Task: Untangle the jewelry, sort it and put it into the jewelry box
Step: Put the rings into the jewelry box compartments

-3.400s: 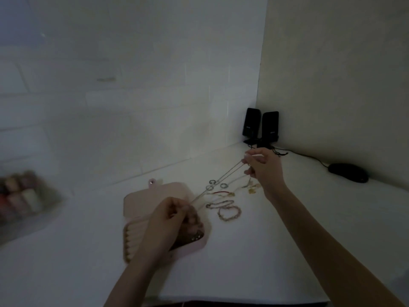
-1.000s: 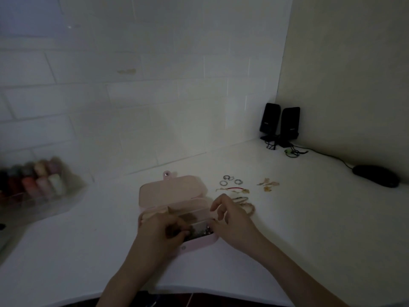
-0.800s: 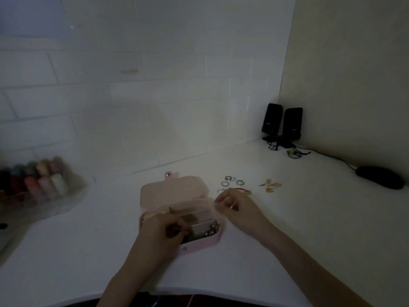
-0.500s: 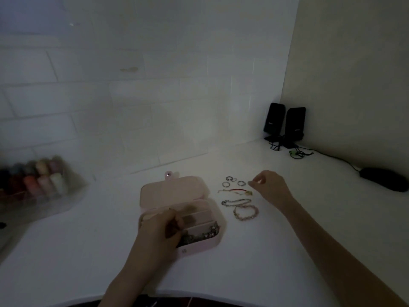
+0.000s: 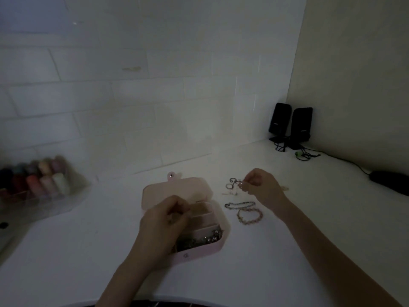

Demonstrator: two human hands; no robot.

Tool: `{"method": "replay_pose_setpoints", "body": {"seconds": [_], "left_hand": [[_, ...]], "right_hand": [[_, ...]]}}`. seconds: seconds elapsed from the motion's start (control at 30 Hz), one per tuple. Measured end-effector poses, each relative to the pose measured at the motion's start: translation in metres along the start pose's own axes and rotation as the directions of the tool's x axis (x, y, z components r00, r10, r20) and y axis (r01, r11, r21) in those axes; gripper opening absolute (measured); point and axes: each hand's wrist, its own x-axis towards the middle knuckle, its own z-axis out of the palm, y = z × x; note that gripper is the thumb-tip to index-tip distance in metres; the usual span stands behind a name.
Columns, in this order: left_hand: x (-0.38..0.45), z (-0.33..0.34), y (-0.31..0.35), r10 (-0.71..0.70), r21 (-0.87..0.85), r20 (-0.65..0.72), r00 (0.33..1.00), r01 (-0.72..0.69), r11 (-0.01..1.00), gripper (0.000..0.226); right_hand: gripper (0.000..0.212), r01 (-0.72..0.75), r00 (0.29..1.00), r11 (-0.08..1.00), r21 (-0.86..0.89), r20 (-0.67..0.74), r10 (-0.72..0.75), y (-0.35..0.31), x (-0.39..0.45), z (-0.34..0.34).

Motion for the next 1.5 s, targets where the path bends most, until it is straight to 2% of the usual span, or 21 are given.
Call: {"method": "replay_pose_setpoints", "body": {"seconds": [0.07,0.1,0.2,0.27,0.3,0.4,0.47,0.53,0.67,0.83,1.0,1.1,1.17,1.27,1.37,1.5], "left_hand": [[0.011,0.001,0.009,-0.007,-0.041,0.015,1.000,0.007,0.999,0.020],[0.018,0.004,0.013,0.001,-0.092,0.022,1.000,0.001,0.996,0.019],[0.038,0.014,0.025,0.002,-0.150,0.121,0.993,0.016,0.989,0.023],[0.048,0.021,0.026,-0.010,-0.126,0.164,0.986,0.031,0.992,0.010],[0.050,0.023,0.026,-0.018,-0.119,0.162,0.987,0.038,0.992,0.005],[0.049,0.024,0.020,-0.043,-0.232,0.112,0.993,0.068,0.970,0.012],[0.043,0.019,0.018,-0.065,-0.287,0.064,0.996,0.081,0.955,0.010],[0.039,0.013,0.011,-0.091,-0.337,0.034,0.995,0.097,0.936,0.012],[0.028,0.005,0.005,-0.123,-0.406,0.073,0.990,0.142,0.903,0.018],[0.016,-0.009,-0.002,-0.050,-0.163,-0.053,0.997,0.041,0.986,0.022],[0.003,-0.019,-0.013,0.038,0.062,0.047,0.998,-0.041,0.997,0.031],[0.001,-0.019,-0.014,0.037,0.095,0.092,0.995,-0.045,0.994,0.034],[0.004,-0.017,-0.016,0.046,0.134,0.103,0.994,-0.060,0.989,0.028],[0.008,-0.015,-0.019,0.040,0.181,0.137,0.990,-0.065,0.981,0.016],[0.009,-0.015,-0.019,0.104,0.186,0.151,0.983,-0.131,0.974,0.015],[0.006,-0.010,-0.017,0.167,0.178,0.224,0.960,-0.209,0.961,0.023]], "right_hand": [[0.016,0.053,0.994,0.992,0.117,0.086,-0.063,-0.017,-0.005,0.002],[0.015,0.068,0.987,0.983,0.168,0.134,-0.091,-0.026,-0.008,0.005],[0.011,0.032,0.951,0.943,0.332,0.281,-0.131,-0.051,-0.012,0.017],[0.012,0.007,0.927,0.923,0.385,0.343,-0.151,-0.060,-0.015,0.024],[0.015,-0.004,0.926,0.914,0.405,0.347,-0.149,-0.062,-0.015,0.028],[0.021,-0.093,0.934,0.882,0.462,0.347,-0.083,-0.059,-0.019,0.036],[0.017,-0.164,0.916,0.858,0.486,0.397,-0.050,-0.056,-0.024,0.041],[0.023,-0.220,0.896,0.843,0.490,0.444,-0.025,-0.054,-0.027,0.044],[0.025,-0.178,0.904,0.893,0.414,0.427,-0.018,-0.054,-0.030,0.049],[0.014,-0.066,0.914,0.949,0.307,0.401,-0.066,-0.051,-0.035,0.046],[0.013,0.002,0.903,0.985,0.173,0.423,-0.076,-0.048,-0.039,0.045],[0.010,0.134,0.912,0.990,0.039,0.385,-0.138,-0.048,-0.037,0.042],[0.011,0.192,0.900,0.981,-0.024,0.403,-0.166,-0.047,-0.037,0.042],[0.010,0.221,0.889,0.972,-0.074,0.426,-0.170,-0.046,-0.040,0.043],[0.008,0.240,0.906,0.966,-0.093,0.378,-0.189,-0.048,-0.038,0.036],[0.006,0.252,0.860,0.957,-0.145,0.487,-0.153,-0.052,-0.040,0.023]]}}
